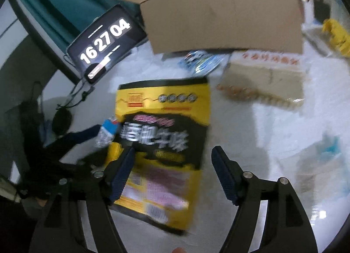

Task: Organize snacks
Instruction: 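Grasp the yellow-and-black bag with the right tool while the left tool grasps the blue cartoon bag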

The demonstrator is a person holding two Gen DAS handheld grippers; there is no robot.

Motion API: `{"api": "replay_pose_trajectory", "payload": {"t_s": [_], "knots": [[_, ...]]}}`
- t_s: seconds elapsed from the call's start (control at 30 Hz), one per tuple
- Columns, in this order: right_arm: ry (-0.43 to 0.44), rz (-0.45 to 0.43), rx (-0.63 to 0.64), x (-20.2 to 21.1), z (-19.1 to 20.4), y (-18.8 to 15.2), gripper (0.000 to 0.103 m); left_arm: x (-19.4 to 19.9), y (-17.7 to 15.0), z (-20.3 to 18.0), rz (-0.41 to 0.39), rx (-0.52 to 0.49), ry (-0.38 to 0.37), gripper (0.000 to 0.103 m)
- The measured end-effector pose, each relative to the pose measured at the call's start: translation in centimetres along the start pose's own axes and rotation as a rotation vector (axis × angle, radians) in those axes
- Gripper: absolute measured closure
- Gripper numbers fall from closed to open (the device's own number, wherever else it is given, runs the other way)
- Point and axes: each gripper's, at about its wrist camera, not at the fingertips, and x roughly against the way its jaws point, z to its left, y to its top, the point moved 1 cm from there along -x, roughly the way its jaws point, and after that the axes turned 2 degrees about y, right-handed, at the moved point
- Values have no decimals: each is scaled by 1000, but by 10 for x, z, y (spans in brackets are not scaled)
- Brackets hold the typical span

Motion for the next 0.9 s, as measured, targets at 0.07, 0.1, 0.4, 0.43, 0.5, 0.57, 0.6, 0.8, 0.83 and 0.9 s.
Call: {"api": "replay_pose_trajectory", "payload": {"t_s": [0.07, 0.1, 0.4, 0.43, 0.5, 0.57, 0.6, 0.8, 0.83, 0.9], "knots": [[8, 7, -12, -2, 0, 2, 28, -2, 1, -1, 3, 1, -2, 13], [6, 4, -11, -2, 1, 3, 28, -4, 2, -1, 8, 4, -8, 13], [-6, -44, 101, 19, 11, 0, 75, -7, 6, -14, 6, -9, -1, 13], [-6, -53, 95, 22, 8, 1, 76, -7, 7, -17, 6, -18, 2, 13], [-18, -75, 87, 30, 3, 2, 80, -9, 8, -22, 12, -39, -1, 12], [-33, -110, 77, 45, -6, 5, 87, -12, 9, -30, 16, -77, -5, 9], [-37, -118, 74, 49, -8, 6, 87, -16, 8, -33, 24, -91, 6, 6], [-69, -177, 44, 79, -31, 8, 88, -31, 10, -39, 74, -89, 17, 5], [-70, -180, 40, 82, -32, 8, 87, -31, 11, -39, 77, -87, 19, 5], [-68, -191, 24, 88, -39, 8, 88, -32, 12, -39, 81, -81, 19, 6]]}}
